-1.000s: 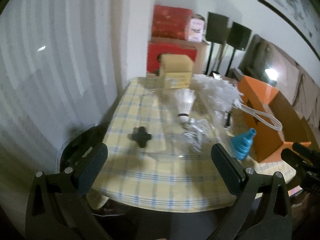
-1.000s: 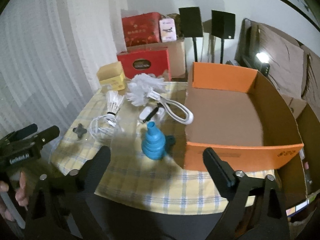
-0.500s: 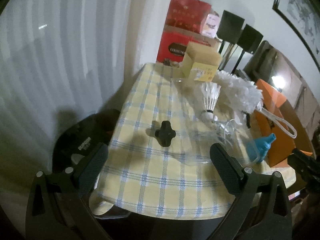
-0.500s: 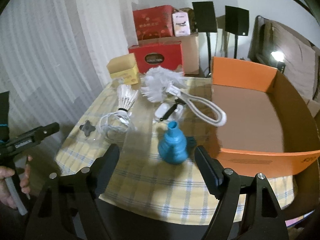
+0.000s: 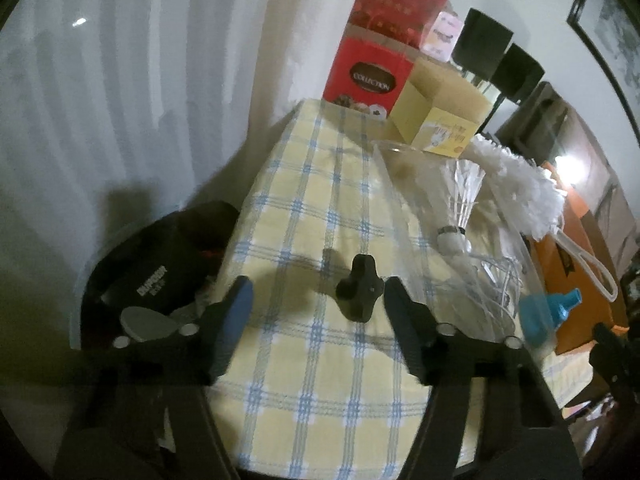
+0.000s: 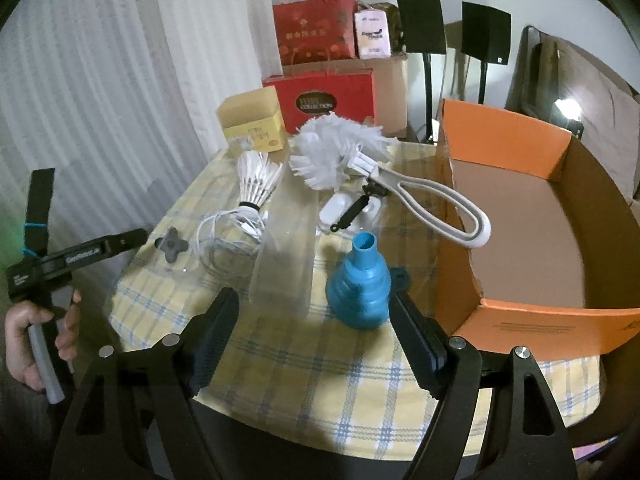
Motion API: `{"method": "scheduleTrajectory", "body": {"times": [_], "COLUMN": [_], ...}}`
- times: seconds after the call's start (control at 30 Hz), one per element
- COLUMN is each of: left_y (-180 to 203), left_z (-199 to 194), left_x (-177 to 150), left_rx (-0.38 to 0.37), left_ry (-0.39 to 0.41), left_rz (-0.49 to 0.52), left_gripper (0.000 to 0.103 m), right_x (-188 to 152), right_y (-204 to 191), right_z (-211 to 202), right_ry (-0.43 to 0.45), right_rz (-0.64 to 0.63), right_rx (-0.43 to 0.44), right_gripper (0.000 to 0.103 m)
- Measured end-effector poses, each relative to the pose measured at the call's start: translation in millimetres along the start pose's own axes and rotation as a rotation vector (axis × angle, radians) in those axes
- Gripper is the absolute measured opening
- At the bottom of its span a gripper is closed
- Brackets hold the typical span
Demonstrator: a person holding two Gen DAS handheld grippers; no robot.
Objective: Organize objects
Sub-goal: 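Move the left gripper toward the black cross-shaped knob on the table, then close the left gripper on the black cross-shaped knob, then grasp the white earphone cable with the right gripper while the left gripper holds the knob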
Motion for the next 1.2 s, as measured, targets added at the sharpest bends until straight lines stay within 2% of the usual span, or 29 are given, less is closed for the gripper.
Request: {"method": "scheduleTrajectory", "body": {"times": [0.1,0.2,0.47,0.53,0.6,0.67,0.77,0.8,0.93,1.03,1.2], "left_y": [-1.2,-2.0,-0.3,0.4,1.2,2.0,4.7,5.0,5.5,2.1,-5.0], "left_z": [10.4,17.9,32.2,34.0,35.0,35.7,35.1,34.1,29.4,22.5,7.6], "left_x": [1.5,0.9,2.3,3.5,3.9,5.1,5.4,5.2,4.2,5.0,7.7], "left_rx": [-0.015,-0.038,-0.1,-0.11,-0.138,-0.162,-0.161,-0.164,-0.15,-0.15,-0.162], "left_ry": [-0.027,-0.051,-0.091,-0.088,-0.099,-0.113,-0.109,-0.105,-0.088,-0.071,-0.05], "left_rz": [-0.008,-0.016,-0.043,-0.044,-0.054,-0.064,-0.055,-0.054,-0.046,-0.06,-0.073], "left_gripper": [0.047,0.043,0.041,0.037,0.026,0.02,0.018,0.016,0.016,0.016,0.016], "right_x": [3.1,5.9,8.5,7.5,6.9,6.7,7.5,8.3,14.0,20.7,35.2], "right_y": [-1.9,-4.2,-6.7,-6.3,-6.3,-6.8,-8.8,-10.3,-18.6,-24.1,-41.4], "right_z": [1.4,1.9,7.0,8.6,9.9,10.6,11.4,12.6,21.4,25.7,32.5], "right_ry": [0.009,0.011,0.002,-0.004,-0.009,-0.013,-0.012,-0.017,-0.04,-0.034,0.0], "right_rz": [-0.012,-0.021,-0.03,-0.028,-0.026,-0.03,-0.043,-0.051,-0.067,-0.067,-0.152], "right_rx": [-0.004,-0.002,0.0,-0.001,-0.001,-0.003,0.012,0.023,0.089,0.129,0.155], "right_gripper": [0.079,0.079,0.079,0.079,0.079,0.079,0.079,0.077,0.056,0.046,0.045]}}
Point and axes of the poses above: each gripper's, at about its wrist camera, not at the fingertips, and z roughly the way its jaws point, y to its right, x to its top, the point moved 3 cm from there along z, roughly the way its jaws point, and after that the axes turned 14 degrees about -z, right-handed, at the moved point
